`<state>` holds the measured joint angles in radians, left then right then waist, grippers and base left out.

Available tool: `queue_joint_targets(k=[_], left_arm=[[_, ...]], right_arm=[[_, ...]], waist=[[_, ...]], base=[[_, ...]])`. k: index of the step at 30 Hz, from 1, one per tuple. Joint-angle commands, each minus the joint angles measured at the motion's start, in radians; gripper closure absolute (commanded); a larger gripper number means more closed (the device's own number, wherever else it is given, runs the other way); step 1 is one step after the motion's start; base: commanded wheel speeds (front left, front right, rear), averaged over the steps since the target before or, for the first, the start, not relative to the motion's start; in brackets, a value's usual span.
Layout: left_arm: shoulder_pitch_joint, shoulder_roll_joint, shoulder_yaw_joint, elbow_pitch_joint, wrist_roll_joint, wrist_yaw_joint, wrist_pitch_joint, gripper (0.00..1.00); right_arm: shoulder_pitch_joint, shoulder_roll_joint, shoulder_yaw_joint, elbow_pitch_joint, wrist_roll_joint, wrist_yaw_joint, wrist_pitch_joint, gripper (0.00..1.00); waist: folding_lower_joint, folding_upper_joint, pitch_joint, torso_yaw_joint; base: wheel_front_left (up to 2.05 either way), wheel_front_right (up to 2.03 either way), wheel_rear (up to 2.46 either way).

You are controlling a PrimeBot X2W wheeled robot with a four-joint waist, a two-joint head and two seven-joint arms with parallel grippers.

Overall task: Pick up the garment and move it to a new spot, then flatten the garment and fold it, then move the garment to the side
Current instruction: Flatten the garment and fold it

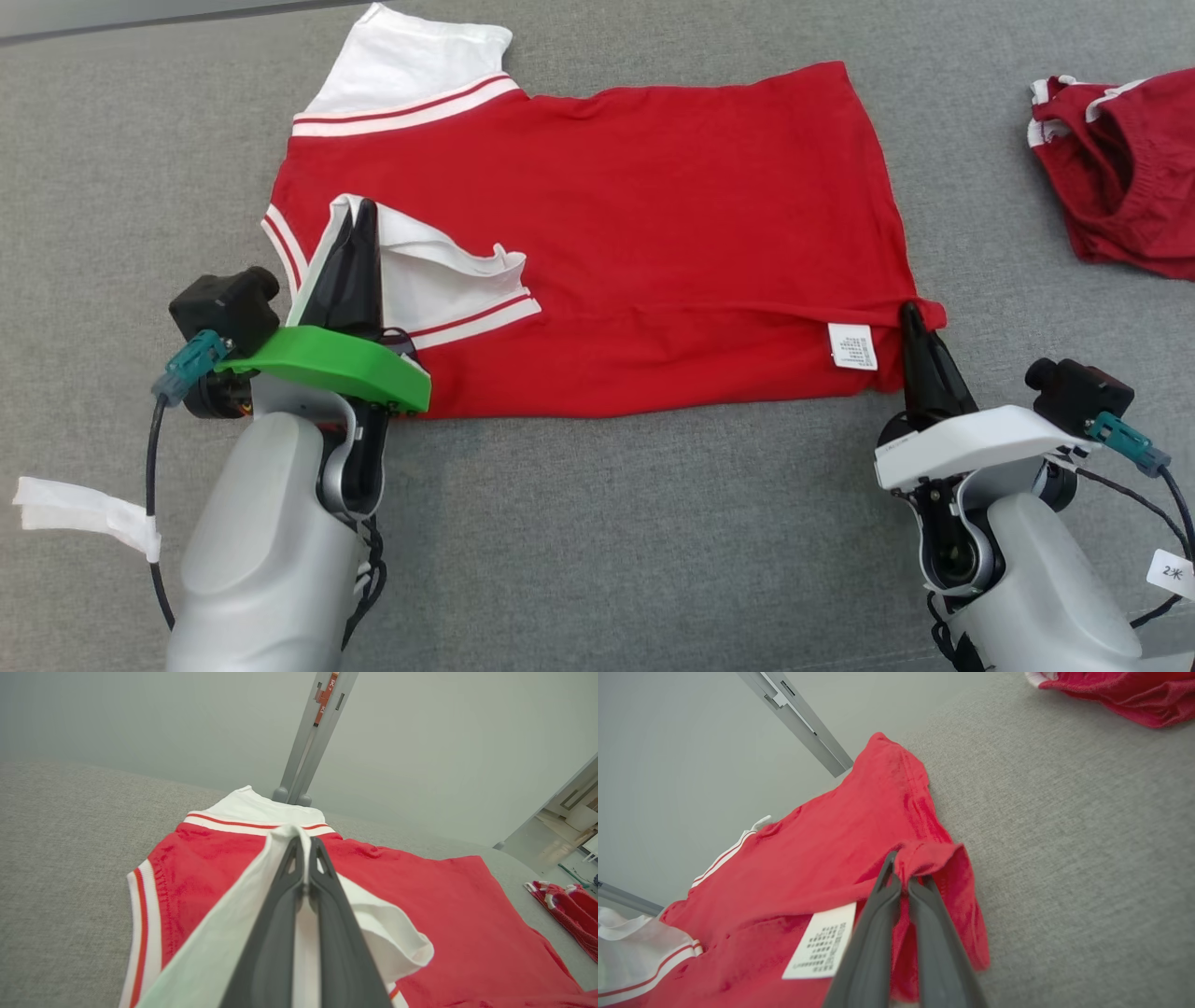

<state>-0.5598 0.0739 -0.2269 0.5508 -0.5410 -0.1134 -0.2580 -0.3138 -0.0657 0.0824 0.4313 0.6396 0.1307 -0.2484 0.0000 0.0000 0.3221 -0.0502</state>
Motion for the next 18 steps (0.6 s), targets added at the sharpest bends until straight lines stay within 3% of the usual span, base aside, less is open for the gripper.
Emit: queue_joint_targets(k=[1, 2, 4, 5, 12, 18], left_arm=[[-0.027, -0.001, 0.014, 0.010, 0.007, -0.001, -0.008, 1.00], [-0.034, -0.004, 0.026, 0.012, 0.005, 0.004, -0.008, 1.00], [-0.041, -0.010, 0.052, 0.012, 0.014, 0.015, -0.007, 0.62], [-0.041, -0.013, 0.065, 0.010, 0.022, 0.021, -0.007, 0.00], [0.002, -0.020, 0.110, -0.029, 0.043, 0.009, -0.007, 0.00], [0.083, -0.022, 0.128, -0.095, 0.030, 0.000, -0.006, 0.00]], right_arm=[[-0.018, 0.000, -0.004, 0.007, -0.017, 0.000, -0.010, 0.00], [-0.023, -0.002, -0.007, 0.010, -0.025, 0.000, -0.011, 0.00], [-0.033, -0.001, -0.009, 0.006, -0.049, 0.000, -0.013, 0.00], [-0.036, 0.000, -0.012, 0.000, -0.053, 0.000, -0.015, 0.00], [-0.006, 0.005, -0.061, -0.089, -0.103, 0.000, -0.017, 0.00], [0.074, 0.009, -0.129, -0.191, -0.259, 0.000, -0.018, 0.00]], waist=[[0.0000, 0.0000, -0.004, 0.003], [0.0000, 0.0000, -0.006, 0.004], [0.0000, 0.0000, -0.011, 0.006], [0.0000, 0.0000, -0.013, 0.006], [0.0000, 0.0000, -0.042, 0.012], [0.0000, 0.0000, -0.085, 0.026]], base=[[0.00, 0.00, 0.00], [0.00, 0.00, 0.00], [0.00, 0.00, 0.00], [0.00, 0.00, 0.00], [0.00, 0.00, 0.00], [0.00, 0.00, 0.00]])
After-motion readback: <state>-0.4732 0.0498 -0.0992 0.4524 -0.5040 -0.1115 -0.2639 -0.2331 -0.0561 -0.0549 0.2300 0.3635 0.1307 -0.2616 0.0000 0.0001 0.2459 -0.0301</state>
